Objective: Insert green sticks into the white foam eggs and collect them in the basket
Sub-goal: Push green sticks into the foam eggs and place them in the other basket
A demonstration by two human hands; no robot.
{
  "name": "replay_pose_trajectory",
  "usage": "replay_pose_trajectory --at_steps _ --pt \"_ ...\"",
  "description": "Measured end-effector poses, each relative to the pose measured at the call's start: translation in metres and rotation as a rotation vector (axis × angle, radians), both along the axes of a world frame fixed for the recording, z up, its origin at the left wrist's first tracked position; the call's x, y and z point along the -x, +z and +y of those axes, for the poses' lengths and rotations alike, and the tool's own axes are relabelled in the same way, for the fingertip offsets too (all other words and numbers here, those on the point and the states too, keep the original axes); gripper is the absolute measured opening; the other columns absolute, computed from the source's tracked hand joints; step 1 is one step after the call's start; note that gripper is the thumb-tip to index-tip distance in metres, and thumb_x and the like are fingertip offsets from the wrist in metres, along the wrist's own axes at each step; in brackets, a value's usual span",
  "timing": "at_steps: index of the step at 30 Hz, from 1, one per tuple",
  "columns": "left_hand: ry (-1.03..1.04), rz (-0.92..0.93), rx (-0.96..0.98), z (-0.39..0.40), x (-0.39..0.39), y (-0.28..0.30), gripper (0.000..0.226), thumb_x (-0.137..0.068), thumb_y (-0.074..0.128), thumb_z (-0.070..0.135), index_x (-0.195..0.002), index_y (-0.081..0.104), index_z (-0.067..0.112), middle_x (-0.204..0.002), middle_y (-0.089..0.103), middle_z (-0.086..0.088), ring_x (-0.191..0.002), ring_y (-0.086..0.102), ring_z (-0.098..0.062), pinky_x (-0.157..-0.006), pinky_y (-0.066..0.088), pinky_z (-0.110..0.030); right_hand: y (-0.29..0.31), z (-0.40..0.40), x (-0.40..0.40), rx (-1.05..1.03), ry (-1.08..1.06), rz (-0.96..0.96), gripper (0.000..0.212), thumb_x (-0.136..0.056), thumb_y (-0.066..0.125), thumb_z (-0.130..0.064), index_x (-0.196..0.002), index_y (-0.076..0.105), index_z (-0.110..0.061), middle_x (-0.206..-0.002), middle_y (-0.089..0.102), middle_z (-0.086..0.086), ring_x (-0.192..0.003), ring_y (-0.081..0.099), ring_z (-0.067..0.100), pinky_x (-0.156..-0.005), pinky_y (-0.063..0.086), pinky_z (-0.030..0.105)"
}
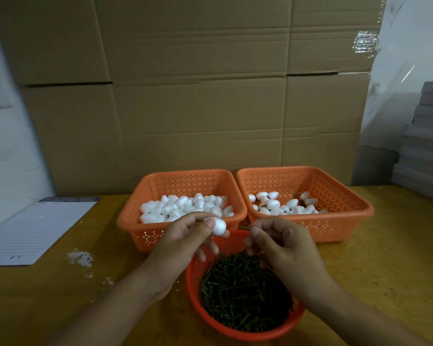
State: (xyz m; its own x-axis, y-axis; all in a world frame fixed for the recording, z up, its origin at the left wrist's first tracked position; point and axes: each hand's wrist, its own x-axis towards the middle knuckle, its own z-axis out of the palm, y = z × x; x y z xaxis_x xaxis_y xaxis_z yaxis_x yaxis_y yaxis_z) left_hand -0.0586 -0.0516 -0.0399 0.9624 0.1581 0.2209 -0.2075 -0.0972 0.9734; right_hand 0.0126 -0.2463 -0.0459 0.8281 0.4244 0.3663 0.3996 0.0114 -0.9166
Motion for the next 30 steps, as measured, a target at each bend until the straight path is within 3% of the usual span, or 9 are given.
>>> replay_pose_trajectory --at_steps 5,10,15,21,30 --pt "0.023 -0.001 0.028 -0.0012 0.0011 0.0008 0.021 -0.078 0.075 0.040 -0.098 0.074 0.036 -0.089 0.073 0.006 -0.077 0.065 -0.006 -0.063 0.051 -0.019 -0.0010 0.0003 0.0008 0.028 -0.006 -0.032 0.014 -0.095 0.064 -0.010 -0.086 0.070 -0.019 -0.075 0.074 0.004 -0.067 0.070 0.017 -0.054 0.050 0.024" --pt "0.031 -0.006 0.039 -0.0036 0.0032 0.0016 0.029 -0.075 0.086 0.027 -0.101 0.073 0.031 -0.099 0.072 0.010 -0.084 0.065 -0.003 -0.066 0.051 -0.018 -0.0002 -0.0009 0.0012 0.079 -0.024 -0.097 0.013 -0.093 0.067 -0.012 -0.085 0.071 -0.022 -0.075 0.074 0.001 -0.067 0.069 0.014 -0.058 0.049 0.022" --pt "0.032 -0.004 0.063 -0.0044 0.0033 0.0010 0.032 -0.069 0.083 0.022 -0.099 0.075 0.028 -0.104 0.073 0.003 -0.089 0.069 -0.006 -0.069 0.052 -0.016 -0.0008 -0.0014 0.0028 0.119 -0.031 -0.149 0.011 -0.091 0.069 -0.013 -0.085 0.072 -0.022 -0.074 0.073 -0.003 -0.066 0.068 0.008 -0.060 0.047 0.016" --pt "0.042 0.016 0.007 -0.0030 0.0018 0.0027 0.026 -0.079 0.072 0.039 -0.101 0.074 0.025 -0.086 0.071 0.005 -0.077 0.063 -0.007 -0.064 0.050 -0.018 -0.0019 -0.0014 0.0019 0.125 -0.032 -0.165 0.013 -0.091 0.069 -0.014 -0.084 0.072 -0.024 -0.074 0.073 -0.004 -0.067 0.068 0.008 -0.060 0.047 0.016" --pt "0.040 0.045 0.067 -0.0001 -0.0004 0.0018 0.061 -0.082 0.054 0.059 -0.110 0.071 0.008 -0.087 0.070 -0.002 -0.075 0.062 -0.012 -0.062 0.050 -0.021 -0.0011 -0.0014 0.0023 0.141 -0.016 -0.184 0.014 -0.094 0.066 -0.021 -0.081 0.071 -0.024 -0.072 0.073 -0.003 -0.062 0.066 0.008 -0.058 0.046 0.018"
